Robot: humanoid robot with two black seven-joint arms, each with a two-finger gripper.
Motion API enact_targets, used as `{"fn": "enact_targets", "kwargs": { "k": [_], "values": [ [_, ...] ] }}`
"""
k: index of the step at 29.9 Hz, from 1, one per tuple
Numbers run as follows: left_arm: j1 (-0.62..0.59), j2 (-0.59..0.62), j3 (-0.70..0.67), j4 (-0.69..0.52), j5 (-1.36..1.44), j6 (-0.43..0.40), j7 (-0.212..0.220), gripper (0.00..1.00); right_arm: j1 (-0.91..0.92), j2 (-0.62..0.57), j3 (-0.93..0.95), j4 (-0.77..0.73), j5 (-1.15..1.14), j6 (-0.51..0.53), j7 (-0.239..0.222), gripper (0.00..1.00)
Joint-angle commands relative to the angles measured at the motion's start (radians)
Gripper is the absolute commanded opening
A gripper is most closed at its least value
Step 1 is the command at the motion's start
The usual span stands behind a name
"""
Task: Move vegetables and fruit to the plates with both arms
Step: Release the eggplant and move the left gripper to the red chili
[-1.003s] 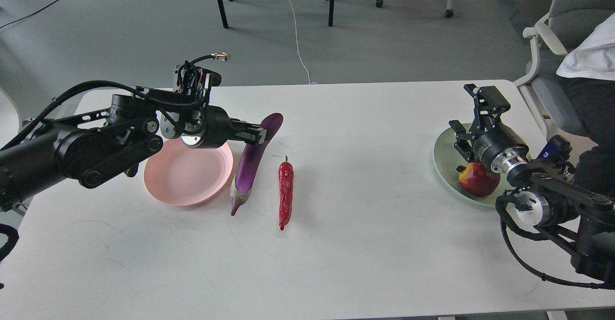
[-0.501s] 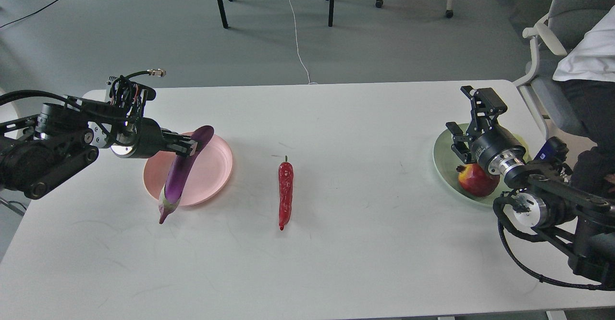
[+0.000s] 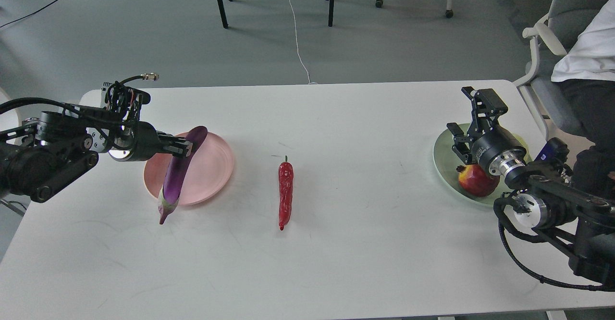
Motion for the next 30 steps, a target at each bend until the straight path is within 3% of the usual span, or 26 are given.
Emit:
{"fn": "enact_targets", "kwargs": {
  "k": [1,5,12,17,18,22,25,30],
  "values": [
    [0.000,0.001,-0.003,0.000,0.002,0.012,-0.003,0.84,0.000,0.001,0.000,0.000,0.000,0.000,0.000,0.98],
    [-0.009,0.004,-0.001,0.000,0.006,0.061,-0.019,0.94,0.000,0.001,-0.002,0.000,0.000,0.000,0.000,0.98],
    [-0.089,-0.003,-0.011,-0.029,0.008,0.061,-0.033,0.97,0.000,0.001,-0.002,0.000,-0.001,0.000,0.000,0.98],
    [-0.121,-0.032,-0.020,-0.222,0.003,0.056,-0.010,0.97,0.000,0.001,-0.002,-0.002,0.000,0.000,0.000,0.98],
    [-0.123,-0.035,-0.020,-0.265,0.003,0.056,0.013,0.97,0.000,0.001,-0.002,-0.002,-0.001,0.000,0.000,0.98],
    [-0.107,-0.087,-0.040,-0.464,-0.030,0.062,0.206,0.97,0.000,0.004,-0.002,-0.002,-0.006,0.000,0.000,0.98],
    [-0.063,-0.143,-0.046,-0.517,-0.087,0.067,0.305,0.97,0.000,0.002,-0.002,-0.002,-0.006,0.000,0.000,0.98],
    [0.032,-0.218,-0.047,-0.505,-0.109,0.171,0.396,0.98,-0.006,0.002,-0.002,-0.002,-0.008,0.000,0.000,0.98]
  ]
}}
